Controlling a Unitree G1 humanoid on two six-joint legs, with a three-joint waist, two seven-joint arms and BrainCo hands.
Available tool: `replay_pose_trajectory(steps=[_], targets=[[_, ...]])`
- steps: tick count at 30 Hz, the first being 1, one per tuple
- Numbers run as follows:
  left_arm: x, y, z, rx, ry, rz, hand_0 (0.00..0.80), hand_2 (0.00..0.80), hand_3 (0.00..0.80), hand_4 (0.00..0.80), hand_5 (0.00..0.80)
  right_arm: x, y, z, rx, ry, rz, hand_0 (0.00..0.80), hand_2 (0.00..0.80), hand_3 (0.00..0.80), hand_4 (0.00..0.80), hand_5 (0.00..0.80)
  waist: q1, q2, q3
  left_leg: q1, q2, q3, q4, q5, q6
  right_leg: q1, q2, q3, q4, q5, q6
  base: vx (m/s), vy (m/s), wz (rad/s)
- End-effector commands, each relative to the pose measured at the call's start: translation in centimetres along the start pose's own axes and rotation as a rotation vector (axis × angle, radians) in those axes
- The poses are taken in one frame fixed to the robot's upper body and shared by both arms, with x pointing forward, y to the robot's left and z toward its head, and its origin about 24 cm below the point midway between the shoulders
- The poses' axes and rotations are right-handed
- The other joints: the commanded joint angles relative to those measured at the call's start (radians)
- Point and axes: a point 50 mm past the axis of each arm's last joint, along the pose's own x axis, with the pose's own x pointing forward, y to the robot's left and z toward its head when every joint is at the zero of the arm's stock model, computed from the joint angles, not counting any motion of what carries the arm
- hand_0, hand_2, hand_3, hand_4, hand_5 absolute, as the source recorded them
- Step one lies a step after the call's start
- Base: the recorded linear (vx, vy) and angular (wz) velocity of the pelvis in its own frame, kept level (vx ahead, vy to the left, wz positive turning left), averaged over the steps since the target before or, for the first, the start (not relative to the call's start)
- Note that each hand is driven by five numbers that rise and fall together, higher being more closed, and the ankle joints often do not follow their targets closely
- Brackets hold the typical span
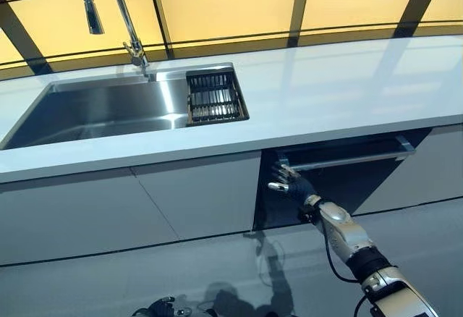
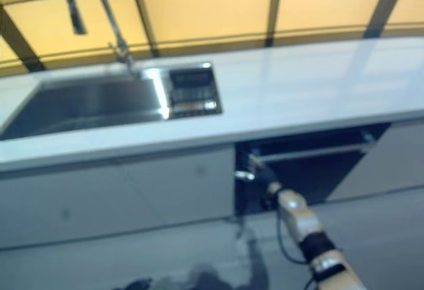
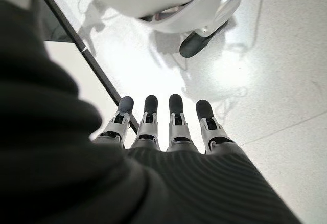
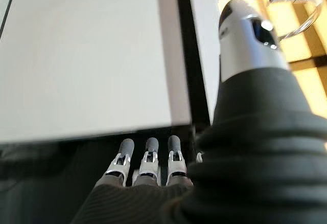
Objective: Take plates into dishwasher
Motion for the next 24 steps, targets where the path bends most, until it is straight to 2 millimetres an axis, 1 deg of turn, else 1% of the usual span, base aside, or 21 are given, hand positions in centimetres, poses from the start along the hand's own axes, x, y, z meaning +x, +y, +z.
replay_pose_trajectory(steps=[1, 2, 3, 4, 5, 7, 9, 10, 12, 14, 15, 16, 17, 18, 19, 21, 22, 23, 24], targets=[[-0.1, 1.7, 0.6, 0.015, -0.037, 0.059, 0.0, 0.0, 0.0, 0.0, 0.0, -0.6, -1.6, 0.9, -0.093, -0.089, -0.101, 0.0, 0.0, 0.0, 0.0, 0.0, -0.025, -0.036, -0.003, 0.007, -0.057, -0.071, -0.032, -0.072, 0.094, 0.054, -0.065, 0.147, 0.138, 0.017, 0.104, -0.183, 0.063, 0.5], [-0.1, 2.1, 1.3, 0.01, -0.059, 0.066, 0.0, 0.0, 0.0, 0.0, 0.0, -1.2, -2.1, 0.1, -0.125, -0.055, -0.122, 0.0, 0.0, 0.0, 0.0, 0.0, -0.041, -0.036, 0.0, 0.011, -0.06, -0.096, -0.044, -0.071, 0.103, 0.03, -0.053, 0.195, 0.165, 0.02, 0.105, -0.225, -0.052, 0.72], [-0.1, 2.5, 1.9, -0.002, -0.082, 0.076, 0.0, 0.0, 0.0, 0.0, 0.0, -2.0, -2.7, -0.9, -0.17, -0.026, -0.146, 0.0, 0.0, 0.0, 0.0, 0.0, -0.056, -0.038, 0.002, 0.011, -0.059, -0.115, -0.062, -0.06, 0.112, 0.01, -0.03, 0.231, 0.173, 0.013, 0.095, -0.265, -0.12, 0.88], [-0.2, 2.8, 2.5, -0.023, -0.108, 0.088, 0.0, 0.0, 0.0, 0.0, 0.0, -2.5, -3.0, -1.6, -0.194, 0.007, -0.145, 0.0, 0.0, 0.0, 0.0, 0.0, -0.065, -0.041, 0.001, 0.01, -0.056, -0.13, -0.072, -0.054, 0.111, 0.009, -0.009, 0.255, 0.157, 0.003, 0.093, -0.274, -0.175, 0.79], [-0.2, 3.2, 2.9, -0.042, -0.126, 0.097, 0.0, 0.0, 0.0, 0.0, 0.0, -3.0, -3.2, -2.2, -0.213, 0.032, -0.145, 0.0, 0.0, 0.0, 0.0, 0.0, -0.07, -0.046, -0.002, 0.002, -0.052, -0.142, -0.078, -0.045, 0.105, 0.015, 0.01, 0.266, 0.135, -0.017, 0.086, -0.277, -0.227, 0.66], [-0.3, 3.9, 3.9, -0.087, -0.175, 0.116, 0.0, 0.0, 0.0, 0.0, 0.0, -3.8, -4.0, -3.5, -0.25, 0.103, -0.139, 0.0, 0.0, 0.0, 0.0, 0.0, -0.068, -0.058, -0.008, -0.024, -0.042, -0.159, -0.082, -0.022, 0.078, 0.042, 0.038, 0.255, 0.069, -0.058, 0.059, -0.304, -0.288, 0.4], [-0.4, 4.3, 4.4, -0.123, -0.206, 0.136, 0.0, 0.0, 0.0, 0.0, 0.0, -4.5, -4.7, -4.9, -0.264, 0.192, -0.132, 0.0, 0.0, 0.0, 0.0, 0.0, -0.061, -0.069, -0.008, -0.056, -0.035, -0.174, -0.07, -0.005, 0.052, 0.068, 0.053, 0.233, 0.02, -0.085, 0.033, -0.33, -0.33, 0.17], [-0.4, 4.4, 4.7, -0.149, -0.224, 0.141, 0.0, 0.0, 0.0, 0.0, 0.0, -5.1, -5.2, -6.4, -0.271, 0.273, -0.132, 0.0, 0.0, 0.0, 0.0, 0.0, -0.053, -0.076, -0.005, -0.081, -0.021, -0.196, -0.076, 0.027, 0.026, 0.084, 0.068, 0.217, -0.021, -0.091, 0.009, -0.389, -0.389, 0.23], [-0.5, 4.7, 4.8, -0.196, -0.249, 0.159, 0.0, 0.0, 0.0, 0.0, 0.0, -6.4, -5.9, -8.9, -0.272, 0.434, -0.14, 0.0, 0.0, 0.0, 0.0, 0.0, -0.042, -0.082, 0.004, -0.102, -0.001, -0.218, -0.09, 0.071, -0.002, 0.097, 0.085, 0.192, -0.057, -0.085, -0.017, -0.374, -0.352, 0.35], [-0.5, 4.9, 4.9, -0.218, -0.258, 0.166, 0.0, 0.0, 0.0, 0.0, 0.0, -7.8, -6.5, -11.4, -0.253, 0.586, -0.142, 0.0, 0.0, 0.0, 0.0, 0.0, -0.041, -0.08, 0.014, -0.122, 0.02, -0.204, -0.09, 0.096, -0.023, 0.11, 0.1, 0.172, -0.09, -0.071, -0.034, -0.322, -0.249, 0.34], [-0.5, 5.1, 5.0, -0.22, -0.258, 0.167, 0.0, 0.0, 0.0, 0.0, 0.0, -8.8, -6.6, -12.9, -0.246, 0.673, -0.144, 0.0, 0.0, 0.0, 0.0, 0.0, -0.044, -0.078, 0.019, -0.128, 0.032, -0.17, -0.09, 0.109, -0.032, 0.117, 0.107, 0.157, -0.112, -0.063, -0.04, -0.265, -0.177, 0.25], [-0.4, 5.1, 5.1, -0.216, -0.255, 0.165, 0.0, 0.0, 0.0, 0.0, 0.0, -9.5, -6.5, -13.8, -0.24, 0.728, -0.136, 0.0, 0.0, 0.0, 0.0, 0.0, -0.042, -0.076, 0.02, -0.118, 0.037, -0.133, -0.09, 0.114, -0.045, 0.128, 0.112, 0.154, -0.13, -0.055, -0.036, -0.259, -0.145, 0.26], [-0.4, 5.2, 5.2, -0.21, -0.251, 0.165, 0.0, 0.0, 0.0, 0.0, 0.0, -10.3, -6.4, -14.8, -0.218, 0.785, -0.141, 0.0, 0.0, 0.0, 0.0, 0.0, -0.044, -0.076, 0.019, -0.116, 0.036, -0.101, -0.084, 0.119, -0.05, 0.132, 0.114, 0.141, -0.147, -0.049, -0.036, -0.224, -0.085, 0.42], [-0.3, 5.2, 5.3, -0.208, -0.244, 0.163, 0.0, 0.0, 0.0, 0.0, 0.0, -11.1, -6.2, -15.9, -0.196, 0.833, -0.161, 0.0, 0.0, 0.0, 0.0, 0.0, -0.038, -0.079, 0.018, -0.127, 0.027, -0.104, -0.032, 0.099, -0.047, 0.133, 0.111, 0.137, -0.156, -0.046, -0.039, -0.238, -0.05, 0.53], [-0.3, 5.0, 5.1, -0.212, -0.233, 0.162, 0.0, 0.0, 0.0, 0.0, 0.0, -11.5, -5.9, -16.6, -0.186, 0.87, -0.161, 0.0, 0.0, 0.0, 0.0, 0.0, -0.031, -0.08, 0.017, -0.134, 0.014, -0.123, 0.022, 0.069, -0.038, 0.134, 0.108, 0.144, -0.162, -0.042, -0.04, -0.215, -0.007, 0.62], [-0.2, 4.8, 4.1, -0.246, -0.205, 0.17, 0.0, 0.0, 0.0, 0.0, 0.0, -12.2, -5.5, -17.5, -0.163, 0.92, -0.157, 0.0, 0.0, 0.0, 0.0, 0.0, -0.015, -0.084, 0.013, -0.149, -0.021, -0.179, 0.164, -0.004, -0.01, 0.132, 0.101, 0.186, -0.177, -0.024, -0.034, -0.177, 0.061, 0.3], [-0.3, 4.8, 3.6, -0.266, -0.188, 0.176, 0.0, 0.0, 0.0, 0.0, 0.0, -12.4, -5.2, -17.8, -0.146, 0.928, -0.175, 0.0, 0.0, 0.0, 0.0, 0.0, -0.015, -0.087, 0.009, -0.161, -0.039, -0.188, 0.233, -0.028, 0.007, 0.129, 0.097, 0.197, -0.189, -0.012, -0.033, -0.164, 0.096, -0.14], [-0.3, 4.6, 2.9, -0.289, -0.167, 0.184, 0.0, 0.0, 0.0, 0.0, 0.0, -12.7, -4.9, -18.3, -0.129, 0.939, -0.192, 0.0, 0.0, 0.0, 0.0, 0.0, -0.013, -0.086, 0.004, -0.168, -0.049, -0.191, 0.317, -0.055, 0.018, 0.129, 0.099, 0.22, -0.202, -0.001, -0.029, -0.151, 0.103, -0.2], [-0.3, 4.5, 2.3, -0.308, -0.15, 0.189, 0.0, 0.0, 0.0, 0.0, 0.0, -12.9, -4.6, -18.6, -0.121, 0.95, -0.199, 0.0, 0.0, 0.0, 0.0, 0.0, -0.014, -0.083, 0.0, -0.171, -0.053, -0.191, 0.364, -0.069, 0.025, 0.127, 0.102, 0.235, -0.21, 0.006, -0.027, -0.088, 0.069, -0.17]])
